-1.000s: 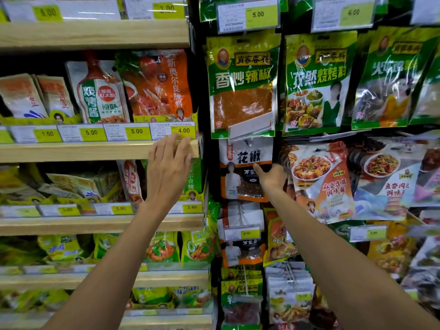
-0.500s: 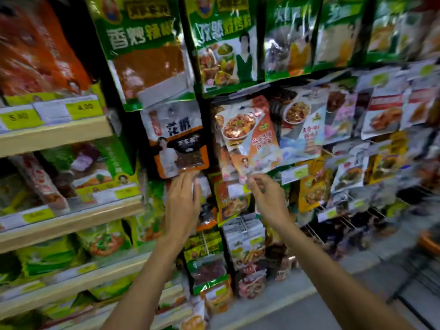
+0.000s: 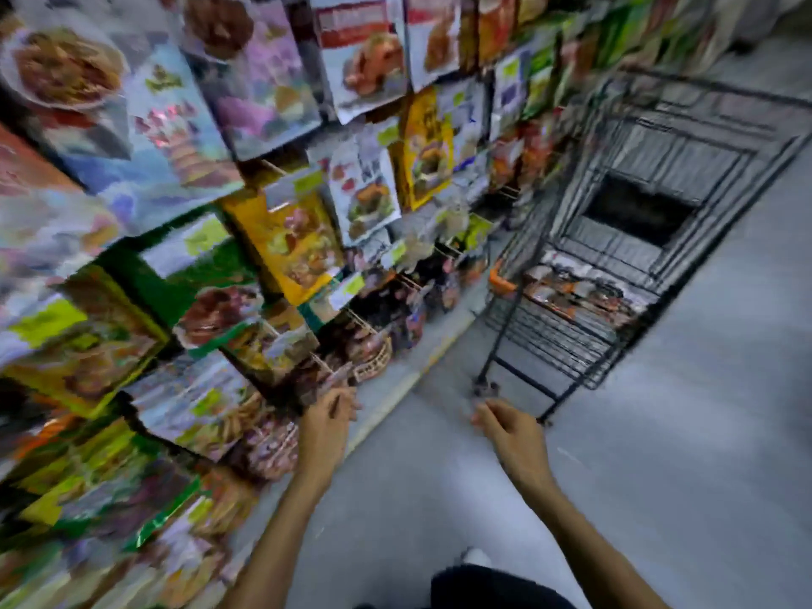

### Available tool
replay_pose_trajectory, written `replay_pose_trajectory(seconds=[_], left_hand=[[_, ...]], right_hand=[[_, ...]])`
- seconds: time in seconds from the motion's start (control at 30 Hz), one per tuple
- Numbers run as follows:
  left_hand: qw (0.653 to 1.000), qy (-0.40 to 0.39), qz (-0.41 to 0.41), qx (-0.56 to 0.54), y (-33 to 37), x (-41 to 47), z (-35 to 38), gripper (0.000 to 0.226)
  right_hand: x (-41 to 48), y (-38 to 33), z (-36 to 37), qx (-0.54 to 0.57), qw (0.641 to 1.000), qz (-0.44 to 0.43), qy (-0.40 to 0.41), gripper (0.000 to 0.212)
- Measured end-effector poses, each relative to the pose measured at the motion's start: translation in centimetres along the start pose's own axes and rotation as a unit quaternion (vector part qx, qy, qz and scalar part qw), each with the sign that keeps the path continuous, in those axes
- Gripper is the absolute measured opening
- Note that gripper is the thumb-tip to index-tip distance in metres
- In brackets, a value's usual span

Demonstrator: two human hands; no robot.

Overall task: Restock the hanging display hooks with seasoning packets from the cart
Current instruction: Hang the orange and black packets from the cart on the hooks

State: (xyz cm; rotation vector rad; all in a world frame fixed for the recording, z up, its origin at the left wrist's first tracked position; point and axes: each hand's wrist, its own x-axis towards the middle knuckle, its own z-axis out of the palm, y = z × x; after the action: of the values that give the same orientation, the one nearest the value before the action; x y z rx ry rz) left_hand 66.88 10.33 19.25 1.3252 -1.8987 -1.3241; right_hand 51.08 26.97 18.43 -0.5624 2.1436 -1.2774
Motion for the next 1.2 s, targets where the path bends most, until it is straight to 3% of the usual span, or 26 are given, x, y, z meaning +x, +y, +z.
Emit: replay_pose_trajectory(seconds=[0.17, 0.5, 1.0, 1.2], left_hand=[[0.996, -0.081, -0.006, 0.043, 1.1, 0.1, 9.0, 0.018], [0.976, -0.191, 0.047, 0.089, 6.7, 9.3, 20.0, 0.016], [0.905, -0.368, 0.169, 0.129, 18.2, 31.7, 43.0, 0.015], [0.907, -0.363, 0.122, 0.173, 16.8, 38.8, 55.1, 0.012]], right_hand=[[1.6, 5.5, -7.4, -0.046, 0.995, 0.068, 0.054, 0.016], [8.5, 8.1, -14.4, 0.032, 0.971, 0.160, 0.172, 0.013], [32.8, 7.3, -24.3, 0.131, 0.908, 0.199, 0.346, 0.010], [45.5, 12.8, -27.7, 0.143, 0.901, 0.221, 0.344, 0.011]])
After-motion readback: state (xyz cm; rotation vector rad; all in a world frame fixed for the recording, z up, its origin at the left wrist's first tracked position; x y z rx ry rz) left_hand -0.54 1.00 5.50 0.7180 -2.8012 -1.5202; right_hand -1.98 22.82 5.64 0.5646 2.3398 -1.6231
